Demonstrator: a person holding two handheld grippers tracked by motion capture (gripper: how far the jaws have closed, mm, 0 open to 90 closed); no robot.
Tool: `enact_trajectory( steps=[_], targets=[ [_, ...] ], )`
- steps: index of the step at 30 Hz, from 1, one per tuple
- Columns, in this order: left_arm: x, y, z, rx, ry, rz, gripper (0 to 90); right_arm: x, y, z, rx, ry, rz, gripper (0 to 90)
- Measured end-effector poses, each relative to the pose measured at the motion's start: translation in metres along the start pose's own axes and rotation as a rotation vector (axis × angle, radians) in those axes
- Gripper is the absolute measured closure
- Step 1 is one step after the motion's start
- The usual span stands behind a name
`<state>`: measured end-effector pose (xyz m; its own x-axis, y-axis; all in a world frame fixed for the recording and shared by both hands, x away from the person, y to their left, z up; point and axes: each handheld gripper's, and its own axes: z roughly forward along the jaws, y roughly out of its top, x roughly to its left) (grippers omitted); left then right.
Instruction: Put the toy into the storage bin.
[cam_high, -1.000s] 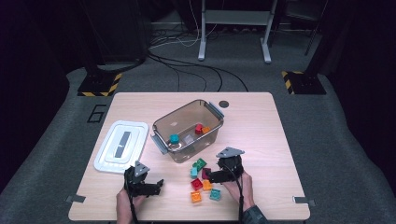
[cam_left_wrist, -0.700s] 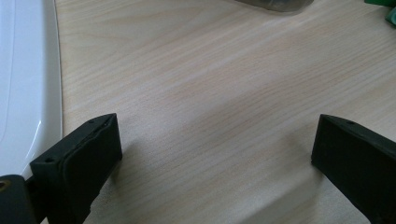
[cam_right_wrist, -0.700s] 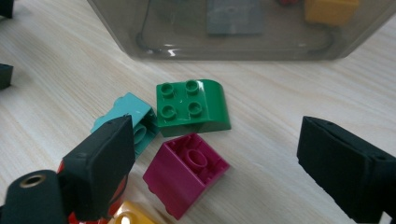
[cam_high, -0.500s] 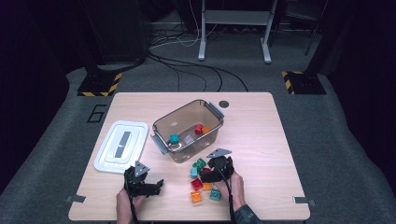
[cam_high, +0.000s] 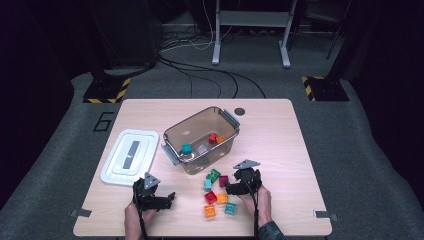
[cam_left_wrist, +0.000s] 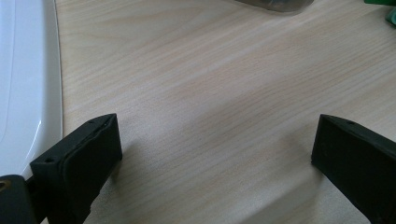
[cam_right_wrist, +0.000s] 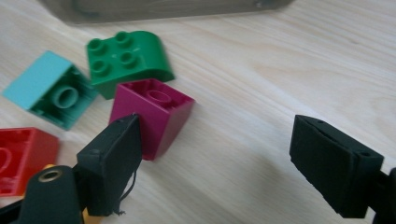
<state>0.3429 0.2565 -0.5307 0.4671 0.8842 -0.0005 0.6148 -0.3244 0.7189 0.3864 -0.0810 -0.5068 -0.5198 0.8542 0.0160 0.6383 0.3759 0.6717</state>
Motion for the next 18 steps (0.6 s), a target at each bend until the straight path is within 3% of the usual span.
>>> enact_trajectory(
  steps=[3,6,12,16,18],
  targets=[
    [0.000,0.000,0.000,0.000,0.000,0.000,1.3,-0.008,-0.001,-0.001,-0.002,-0.014,0.026,16.1],
    [0.000,0.000,0.000,0.000,0.000,0.000,1.2,-0.010,0.000,-0.004,-0.029,0.008,0.037,13.7],
    [0.000,0.000,0.000,0.000,0.001,-0.002,1.3,0.007,0.006,0.000,-0.040,0.052,0.008,10.1],
    [0.000,0.000,0.000,0.000,0.000,0.000,1.3,0.017,0.010,0.011,-0.002,0.069,-0.004,4.4],
    [0.000,0.000,0.000,0.000,0.000,0.000,1.3,0.020,0.010,0.013,0.002,0.064,-0.006,6.6]
  ],
)
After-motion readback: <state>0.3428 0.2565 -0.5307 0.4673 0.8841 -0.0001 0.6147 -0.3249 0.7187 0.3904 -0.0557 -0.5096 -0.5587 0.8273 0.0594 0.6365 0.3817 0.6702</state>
